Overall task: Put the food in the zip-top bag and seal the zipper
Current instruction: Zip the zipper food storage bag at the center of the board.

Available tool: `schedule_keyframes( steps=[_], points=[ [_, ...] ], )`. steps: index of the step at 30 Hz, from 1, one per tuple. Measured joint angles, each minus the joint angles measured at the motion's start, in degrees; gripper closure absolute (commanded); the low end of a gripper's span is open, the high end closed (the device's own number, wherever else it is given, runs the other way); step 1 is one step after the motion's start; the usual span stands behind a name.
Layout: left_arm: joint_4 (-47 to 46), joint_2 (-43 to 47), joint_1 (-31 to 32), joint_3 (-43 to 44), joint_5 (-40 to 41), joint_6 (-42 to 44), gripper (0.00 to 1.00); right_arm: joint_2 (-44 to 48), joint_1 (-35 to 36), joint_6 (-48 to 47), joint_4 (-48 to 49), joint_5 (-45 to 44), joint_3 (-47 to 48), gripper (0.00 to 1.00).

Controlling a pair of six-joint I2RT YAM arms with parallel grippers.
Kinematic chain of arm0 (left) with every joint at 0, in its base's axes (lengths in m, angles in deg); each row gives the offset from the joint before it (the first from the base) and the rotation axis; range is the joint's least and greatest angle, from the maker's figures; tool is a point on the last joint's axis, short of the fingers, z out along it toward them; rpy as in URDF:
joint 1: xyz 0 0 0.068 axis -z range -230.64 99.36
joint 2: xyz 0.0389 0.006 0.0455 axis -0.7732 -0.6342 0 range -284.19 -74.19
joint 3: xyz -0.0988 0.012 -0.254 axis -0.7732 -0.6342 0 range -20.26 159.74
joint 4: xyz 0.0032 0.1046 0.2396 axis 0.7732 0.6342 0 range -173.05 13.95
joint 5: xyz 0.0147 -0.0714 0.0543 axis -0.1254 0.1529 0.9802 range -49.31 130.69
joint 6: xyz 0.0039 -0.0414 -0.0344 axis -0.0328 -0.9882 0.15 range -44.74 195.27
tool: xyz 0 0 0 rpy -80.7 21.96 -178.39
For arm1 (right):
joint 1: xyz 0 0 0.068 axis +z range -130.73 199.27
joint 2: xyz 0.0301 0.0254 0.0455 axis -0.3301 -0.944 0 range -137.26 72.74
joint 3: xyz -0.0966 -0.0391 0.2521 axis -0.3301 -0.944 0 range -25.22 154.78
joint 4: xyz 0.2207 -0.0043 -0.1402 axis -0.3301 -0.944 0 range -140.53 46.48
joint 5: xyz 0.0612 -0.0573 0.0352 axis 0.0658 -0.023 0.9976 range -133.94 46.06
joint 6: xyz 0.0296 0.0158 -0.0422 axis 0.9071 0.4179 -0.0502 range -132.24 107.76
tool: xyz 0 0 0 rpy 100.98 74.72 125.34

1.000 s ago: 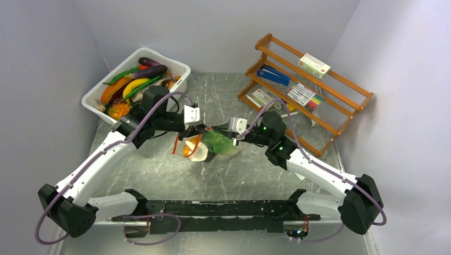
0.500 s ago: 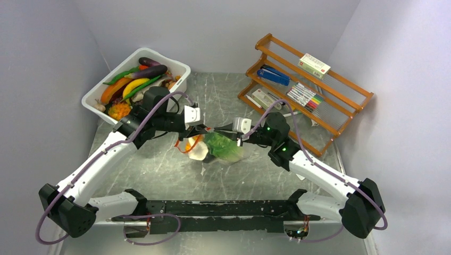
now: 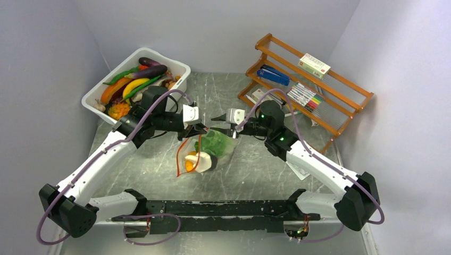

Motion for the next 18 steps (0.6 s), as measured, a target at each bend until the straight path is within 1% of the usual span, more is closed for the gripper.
schedule_keyframes(
  steps=[3,8,10,11,12,13,14,15,18],
  points=[
    [0.04,-0.13,-0.07,0.0,0.0,0.24,0.93,-1.53,0.2,-1.29,-2.08,0.98,0.9,0.68],
    [0.09,-0.55,-0.11,0.0,-0.04,0.85,0.93,-3.43,0.57,-3.08,-5.33,2.62,2.32,0.65],
    [0.09,-0.72,-0.11,0.0,-0.07,1.07,0.93,-3.69,0.68,-3.67,-6.01,3.28,2.34,0.65],
    [0.09,-0.74,-0.11,0.0,-0.07,1.14,0.93,-3.82,0.74,-3.89,-6.34,3.48,2.45,0.67],
    [0.09,-0.81,-0.11,0.0,-0.07,1.22,0.93,-4.11,0.87,-4.24,-6.8,3.72,2.75,0.7],
    [0.07,-0.81,-0.11,0.0,-0.09,1.27,0.93,-4.5,1.01,-4.59,-7.17,3.74,3.15,0.79],
    [0.09,-0.85,-0.11,0.0,-0.04,1.31,0.93,-4.92,1.09,-4.74,-7.3,3.76,3.39,0.99],
    [0.07,-0.87,-0.22,0.0,-0.04,1.33,0.93,-5.14,1.14,-5.03,-7.54,3.72,3.48,1.0],
    [0.37,-0.96,-0.26,0.0,0.0,1.33,0.93,-5.62,1.18,-4.87,-7.13,3.13,3.45,1.0]
  ],
)
